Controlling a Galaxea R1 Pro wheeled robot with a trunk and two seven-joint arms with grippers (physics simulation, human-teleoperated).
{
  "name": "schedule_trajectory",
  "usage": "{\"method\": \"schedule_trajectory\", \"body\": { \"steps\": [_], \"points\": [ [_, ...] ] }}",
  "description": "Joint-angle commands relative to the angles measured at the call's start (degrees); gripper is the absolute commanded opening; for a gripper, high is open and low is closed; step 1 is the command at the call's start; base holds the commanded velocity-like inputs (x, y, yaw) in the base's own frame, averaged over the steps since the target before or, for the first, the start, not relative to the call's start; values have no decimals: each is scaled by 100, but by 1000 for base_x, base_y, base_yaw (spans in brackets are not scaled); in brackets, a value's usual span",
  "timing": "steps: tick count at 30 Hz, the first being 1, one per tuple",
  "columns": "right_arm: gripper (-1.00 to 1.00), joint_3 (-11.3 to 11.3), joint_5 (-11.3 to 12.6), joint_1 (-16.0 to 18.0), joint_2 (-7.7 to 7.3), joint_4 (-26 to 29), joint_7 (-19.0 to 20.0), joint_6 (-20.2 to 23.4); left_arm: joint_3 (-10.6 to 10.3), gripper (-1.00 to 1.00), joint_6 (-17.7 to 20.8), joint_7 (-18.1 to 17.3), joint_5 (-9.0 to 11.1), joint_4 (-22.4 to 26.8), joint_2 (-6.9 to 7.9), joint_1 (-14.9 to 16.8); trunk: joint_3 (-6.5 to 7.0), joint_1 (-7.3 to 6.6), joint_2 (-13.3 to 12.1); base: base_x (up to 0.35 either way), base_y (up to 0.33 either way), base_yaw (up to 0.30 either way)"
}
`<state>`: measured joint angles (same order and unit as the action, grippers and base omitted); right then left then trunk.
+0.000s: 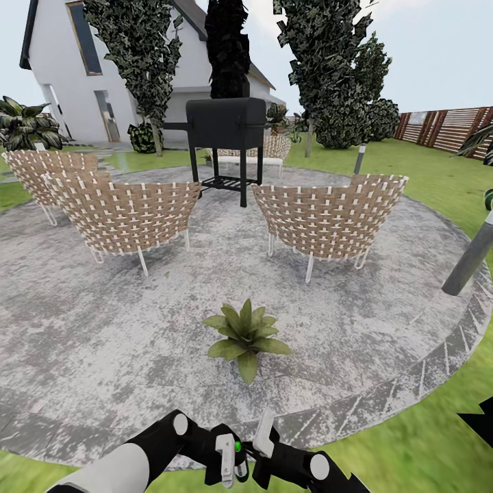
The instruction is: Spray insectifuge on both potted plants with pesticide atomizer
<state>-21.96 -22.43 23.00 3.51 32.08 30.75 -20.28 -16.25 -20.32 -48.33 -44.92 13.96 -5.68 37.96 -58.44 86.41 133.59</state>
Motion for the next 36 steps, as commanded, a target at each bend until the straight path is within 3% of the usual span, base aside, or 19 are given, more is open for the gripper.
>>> {"method": "schedule_trajectory", "body": {
  "steps": [1, 9, 18, 21, 22, 26, 31, 33, 36],
  "points": [
    [-100, 7, -60, 3, 1, 0, -7, -37, 35, -100, -23, -10, -52, 4, 3, 1, -5, -1, 2, 0, 0, 0],
    [-100, 7, -60, 3, 1, 0, -7, -37, 43, -100, -16, -10, -86, -9, 206, -47, -5, -1, 2, 0, 0, 0],
    [-100, 7, -60, 3, 1, -2, -7, -37, 31, -100, -16, -10, -109, -46, 799, -70, -5, -1, 2, 0, 0, 0],
    [-100, 7, -60, 3, 1, -1, -7, -37, 40, -100, -25, -7, -77, -76, 1087, -75, -5, -1, 2, 0, 0, 0],
    [100, 10, -60, 3, 1, -1, -7, -37, 41, -100, -29, -4, -73, -86, 1183, -77, -5, -1, 2, 0, 0, 0],
    [100, 16, -60, 3, 1, -4, -14, -37, 43, -100, -35, -1, -60, -101, 1549, -78, -5, -1, 2, 0, 0, 0],
    [100, 50, -64, 3, -11, -32, -176, -40, 116, -100, -27, 106, 11, -104, 1743, -78, -5, -1, 2, 0, 0, 0],
    [100, 64, -59, 3, -37, -61, -585, -34, 280, -100, -23, 279, 209, -106, 1757, -78, -5, -1, 2, 0, 0, 0],
    [100, 79, -36, 3, -61, -383, -1629, -29, 495, -100, -2, 646, 566, -112, 1762, -78, -5, -1, 2, 0, 0, 0]
  ]
}}
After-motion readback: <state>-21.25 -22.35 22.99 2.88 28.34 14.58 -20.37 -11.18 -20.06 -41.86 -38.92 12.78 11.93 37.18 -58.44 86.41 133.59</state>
